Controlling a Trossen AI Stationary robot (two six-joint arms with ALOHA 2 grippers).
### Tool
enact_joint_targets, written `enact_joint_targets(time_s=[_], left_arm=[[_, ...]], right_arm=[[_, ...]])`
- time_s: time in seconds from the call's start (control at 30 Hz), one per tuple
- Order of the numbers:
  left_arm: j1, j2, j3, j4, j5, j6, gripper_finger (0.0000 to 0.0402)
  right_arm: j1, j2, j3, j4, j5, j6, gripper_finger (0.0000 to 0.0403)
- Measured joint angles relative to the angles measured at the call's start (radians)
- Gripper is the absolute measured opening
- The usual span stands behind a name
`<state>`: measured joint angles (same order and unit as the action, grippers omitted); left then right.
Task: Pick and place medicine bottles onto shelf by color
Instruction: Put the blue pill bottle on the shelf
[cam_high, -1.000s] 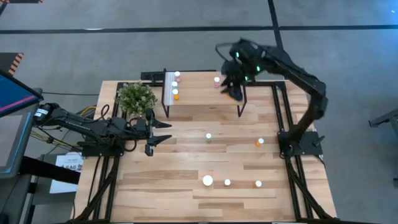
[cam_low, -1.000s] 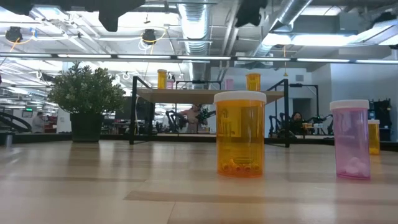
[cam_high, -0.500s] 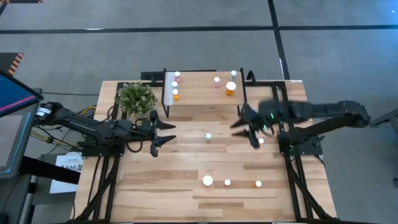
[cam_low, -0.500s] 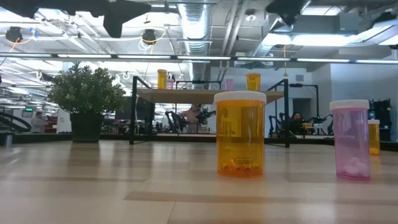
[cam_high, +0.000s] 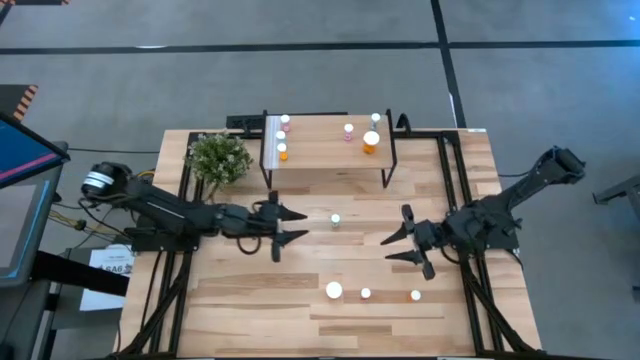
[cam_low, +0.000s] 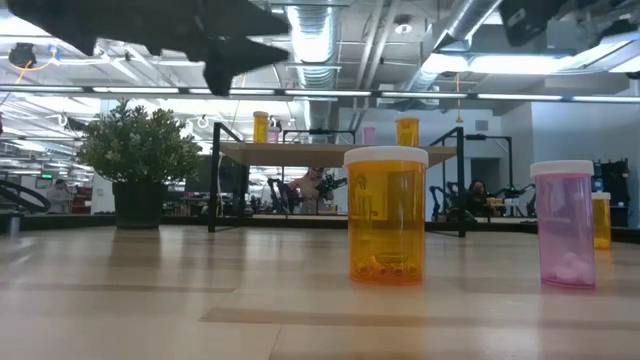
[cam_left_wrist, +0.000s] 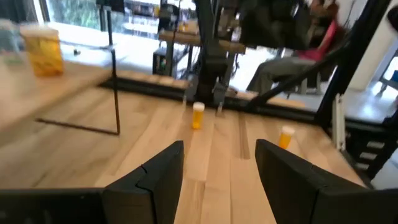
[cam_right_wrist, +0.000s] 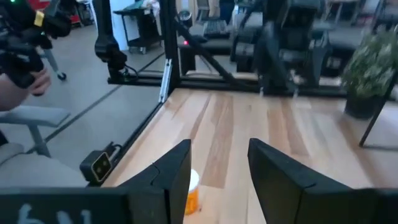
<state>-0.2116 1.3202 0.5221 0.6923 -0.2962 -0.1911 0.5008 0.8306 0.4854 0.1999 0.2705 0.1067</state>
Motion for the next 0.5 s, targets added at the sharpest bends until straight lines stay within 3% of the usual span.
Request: enact_joint_targets(time_s=[0.3, 0.5], left_arm=[[0.003, 0.254, 0.183, -0.009, 0.003, 0.019, 0.0188], [0.026, 0.333, 0.302, -0.230, -0.001, 0.011, 0.0188]], right_arm=[[0.030, -0.007, 0.001, 0.016, 0.031, -0.067, 0.0182], [0.030, 0.023, 0.000, 0.026, 0.031, -0.055, 0.0182]])
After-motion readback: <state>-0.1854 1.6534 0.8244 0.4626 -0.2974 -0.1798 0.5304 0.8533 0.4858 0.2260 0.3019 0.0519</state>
